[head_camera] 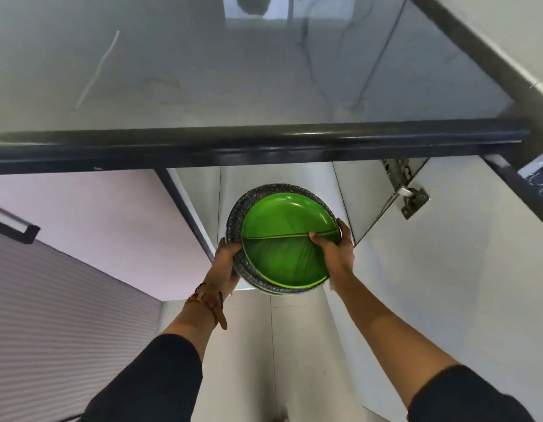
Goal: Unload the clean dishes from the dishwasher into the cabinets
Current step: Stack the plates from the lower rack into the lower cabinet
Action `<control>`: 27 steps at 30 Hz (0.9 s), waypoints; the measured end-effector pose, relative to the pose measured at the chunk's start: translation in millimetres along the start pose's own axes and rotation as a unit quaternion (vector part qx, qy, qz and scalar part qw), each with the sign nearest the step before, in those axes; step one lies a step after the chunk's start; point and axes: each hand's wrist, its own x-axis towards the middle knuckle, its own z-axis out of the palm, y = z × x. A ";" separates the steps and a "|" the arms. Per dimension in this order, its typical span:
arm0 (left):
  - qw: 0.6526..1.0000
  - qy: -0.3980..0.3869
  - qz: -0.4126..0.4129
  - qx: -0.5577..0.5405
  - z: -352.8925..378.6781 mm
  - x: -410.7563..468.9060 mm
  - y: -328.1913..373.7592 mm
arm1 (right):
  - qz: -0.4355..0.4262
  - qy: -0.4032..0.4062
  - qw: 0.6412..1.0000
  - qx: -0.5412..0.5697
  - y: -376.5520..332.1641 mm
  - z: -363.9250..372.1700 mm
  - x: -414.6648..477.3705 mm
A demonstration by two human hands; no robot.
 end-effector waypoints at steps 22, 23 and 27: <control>0.954 0.138 -0.030 0.264 11.4 139.4 21.7 | -0.026 0.047 0.991 -0.120 -14.3 72.7 128.0; 0.950 0.134 -0.020 0.282 11.7 143.0 23.9 | -0.024 0.048 0.991 -0.121 -16.7 76.0 130.5; 0.933 0.140 0.005 0.331 12.9 159.9 31.0 | -0.022 0.061 0.988 -0.139 -24.1 85.4 142.6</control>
